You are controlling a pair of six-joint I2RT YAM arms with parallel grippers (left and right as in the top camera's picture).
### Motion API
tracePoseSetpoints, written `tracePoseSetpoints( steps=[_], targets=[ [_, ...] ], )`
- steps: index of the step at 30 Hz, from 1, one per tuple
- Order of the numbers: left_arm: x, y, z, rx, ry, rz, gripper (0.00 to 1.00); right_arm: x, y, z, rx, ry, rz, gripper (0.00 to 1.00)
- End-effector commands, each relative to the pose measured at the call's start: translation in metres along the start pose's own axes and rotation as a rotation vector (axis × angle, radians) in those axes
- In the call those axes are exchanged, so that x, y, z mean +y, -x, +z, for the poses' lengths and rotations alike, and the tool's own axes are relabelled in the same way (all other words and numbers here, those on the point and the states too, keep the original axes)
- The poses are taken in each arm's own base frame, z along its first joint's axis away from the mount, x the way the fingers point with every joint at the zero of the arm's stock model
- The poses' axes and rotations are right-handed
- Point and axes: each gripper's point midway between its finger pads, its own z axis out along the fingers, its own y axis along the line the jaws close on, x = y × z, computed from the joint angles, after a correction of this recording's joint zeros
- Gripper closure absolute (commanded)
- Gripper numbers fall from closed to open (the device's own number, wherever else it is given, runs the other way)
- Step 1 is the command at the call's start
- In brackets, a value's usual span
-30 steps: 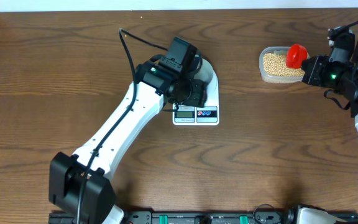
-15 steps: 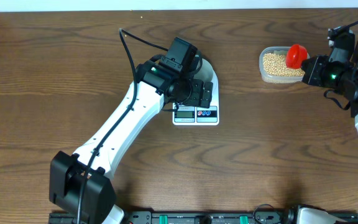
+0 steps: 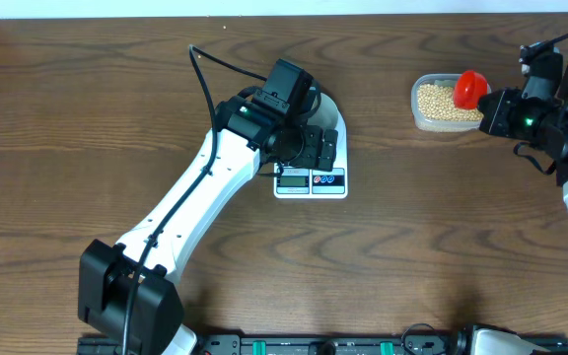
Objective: Scoop item into bowl and weigh 50g on scale
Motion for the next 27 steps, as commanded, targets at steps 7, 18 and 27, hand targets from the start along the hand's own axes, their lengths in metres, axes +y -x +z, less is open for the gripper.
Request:
tracePoseSetpoints(
  steps=[7, 18, 27],
  targets=[
    [0.0034, -0.0014, 0.0035, 0.007, 0.014, -0.005, 0.02, 0.0037, 0.0062, -0.0037, -0.014, 0.02, 0.01, 0.99],
    [0.0034, -0.0014, 0.0035, 0.007, 0.014, -0.005, 0.02, 0.005, 0.0026, -0.0037, 0.001, 0.028, 0.011, 0.99],
    [0.0034, -0.0014, 0.0035, 0.007, 0.014, -0.005, 0.02, 0.0049, 0.0027, -0.0037, 0.001, 0.028, 0.011, 0.99]
  ],
)
